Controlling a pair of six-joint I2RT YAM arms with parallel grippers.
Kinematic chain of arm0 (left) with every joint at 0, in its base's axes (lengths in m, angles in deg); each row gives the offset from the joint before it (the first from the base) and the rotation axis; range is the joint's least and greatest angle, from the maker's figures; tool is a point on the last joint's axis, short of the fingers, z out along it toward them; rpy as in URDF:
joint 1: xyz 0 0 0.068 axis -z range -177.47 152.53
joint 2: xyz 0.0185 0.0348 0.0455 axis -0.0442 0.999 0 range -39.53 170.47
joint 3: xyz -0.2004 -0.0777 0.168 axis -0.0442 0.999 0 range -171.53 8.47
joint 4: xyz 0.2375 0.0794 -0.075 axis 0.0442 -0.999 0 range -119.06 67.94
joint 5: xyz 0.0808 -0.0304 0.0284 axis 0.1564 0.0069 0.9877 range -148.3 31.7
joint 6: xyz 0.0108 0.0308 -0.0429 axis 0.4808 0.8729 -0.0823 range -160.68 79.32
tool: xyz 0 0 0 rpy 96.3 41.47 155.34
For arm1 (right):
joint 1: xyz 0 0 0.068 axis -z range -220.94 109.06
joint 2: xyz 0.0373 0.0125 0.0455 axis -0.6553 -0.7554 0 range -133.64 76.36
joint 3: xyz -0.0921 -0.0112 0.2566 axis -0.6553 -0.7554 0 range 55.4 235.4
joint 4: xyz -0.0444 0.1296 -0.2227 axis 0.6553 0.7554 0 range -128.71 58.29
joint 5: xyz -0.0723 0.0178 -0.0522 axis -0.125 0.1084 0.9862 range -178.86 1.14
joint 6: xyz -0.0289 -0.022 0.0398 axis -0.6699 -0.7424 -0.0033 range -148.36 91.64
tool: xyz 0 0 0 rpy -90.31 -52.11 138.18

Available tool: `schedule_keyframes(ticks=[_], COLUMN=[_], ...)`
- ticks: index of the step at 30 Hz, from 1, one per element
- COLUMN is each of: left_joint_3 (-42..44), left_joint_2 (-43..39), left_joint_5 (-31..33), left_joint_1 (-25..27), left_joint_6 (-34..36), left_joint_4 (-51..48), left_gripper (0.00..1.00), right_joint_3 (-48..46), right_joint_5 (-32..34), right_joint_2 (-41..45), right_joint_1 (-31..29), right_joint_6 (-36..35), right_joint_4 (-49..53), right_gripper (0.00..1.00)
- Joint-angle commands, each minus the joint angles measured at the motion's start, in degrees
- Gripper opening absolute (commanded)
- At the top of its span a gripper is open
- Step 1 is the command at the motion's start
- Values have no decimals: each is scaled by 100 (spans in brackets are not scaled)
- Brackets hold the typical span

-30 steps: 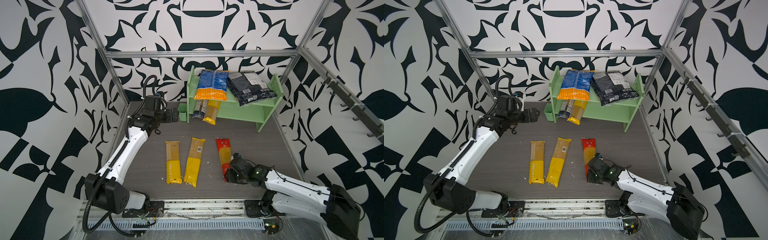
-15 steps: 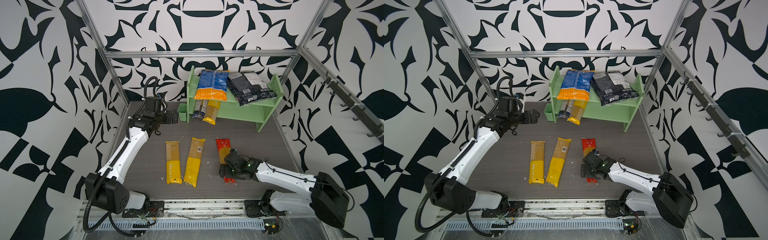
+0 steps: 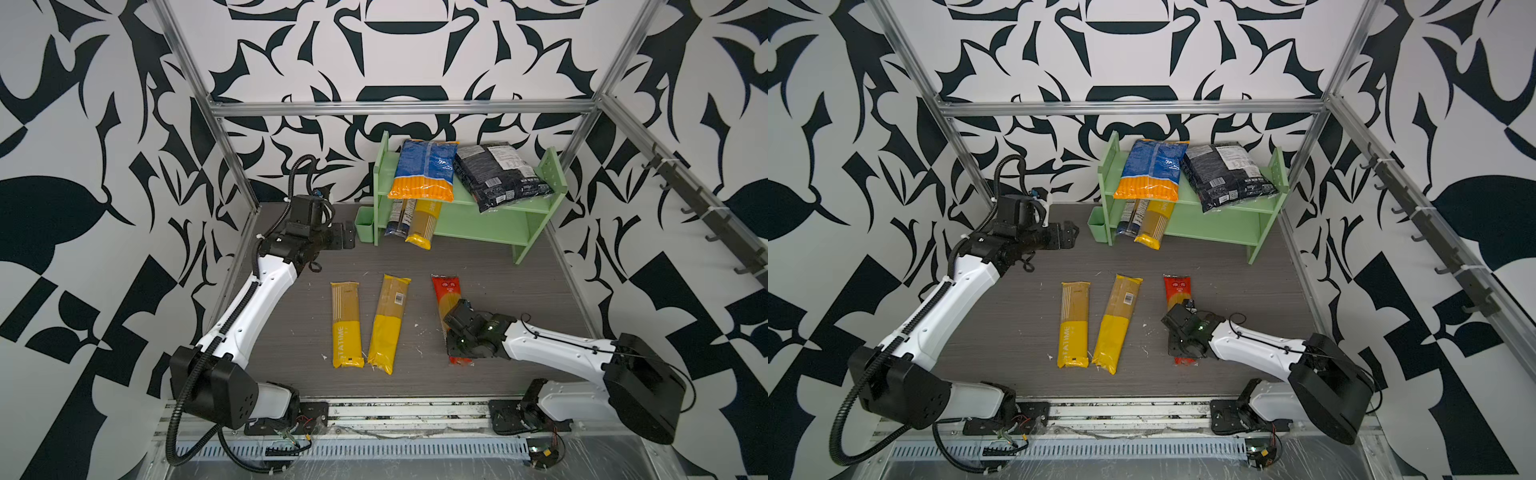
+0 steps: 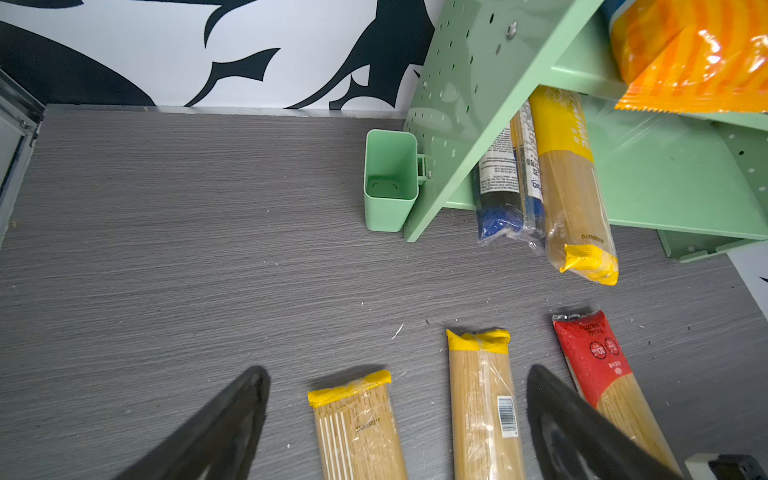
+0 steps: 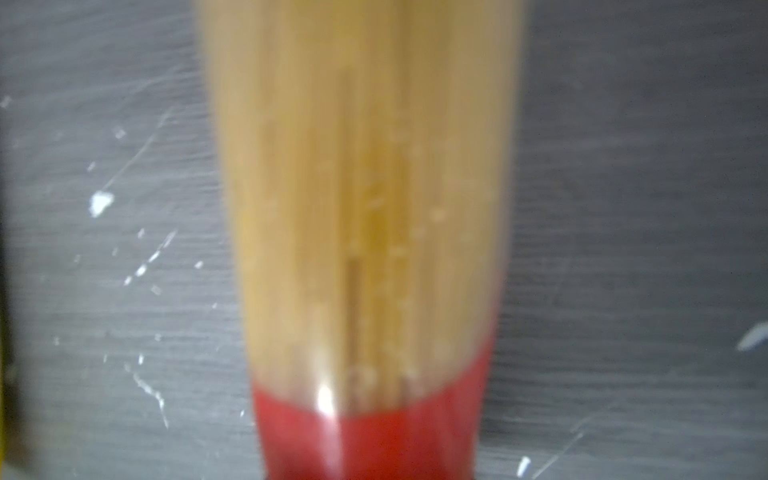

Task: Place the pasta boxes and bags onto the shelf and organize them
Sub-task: 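Lift the red pack upright with the right gripper toward the shelf, then carry the red pack to the shelf's lower tier beside the yellow pack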

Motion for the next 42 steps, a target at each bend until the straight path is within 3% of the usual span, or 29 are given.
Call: schedule_keyframes(ticks=[1,10,20,31,42], left_joint_3=[81,-54,-279,-271,-340], left_joint_2=[-162,-114,33,-17,-3], left_joint_5=[24,-24,-169,-233,-183], left_joint_1=[-22,-28,-27,-23,-21], left_joint_6=[41,54,-32,-63,118], left_joint_4=[5,-24,-30,-13,-2], left_gripper=[99,99,99,99,99], right_joint_3=[-386,-1067,-221,1110,1972], right_joint_5=[-247,-660,-480,-334,-1191], right_joint_2=[113,1896,2942,2523,1288], right_joint_1=[21,239,260,451,1784], right_joint_6=[9,141,-133,-798,-1230], right_joint_4=[-452,-1006,-44,135,-492], right_gripper=[0,0,0,0,0])
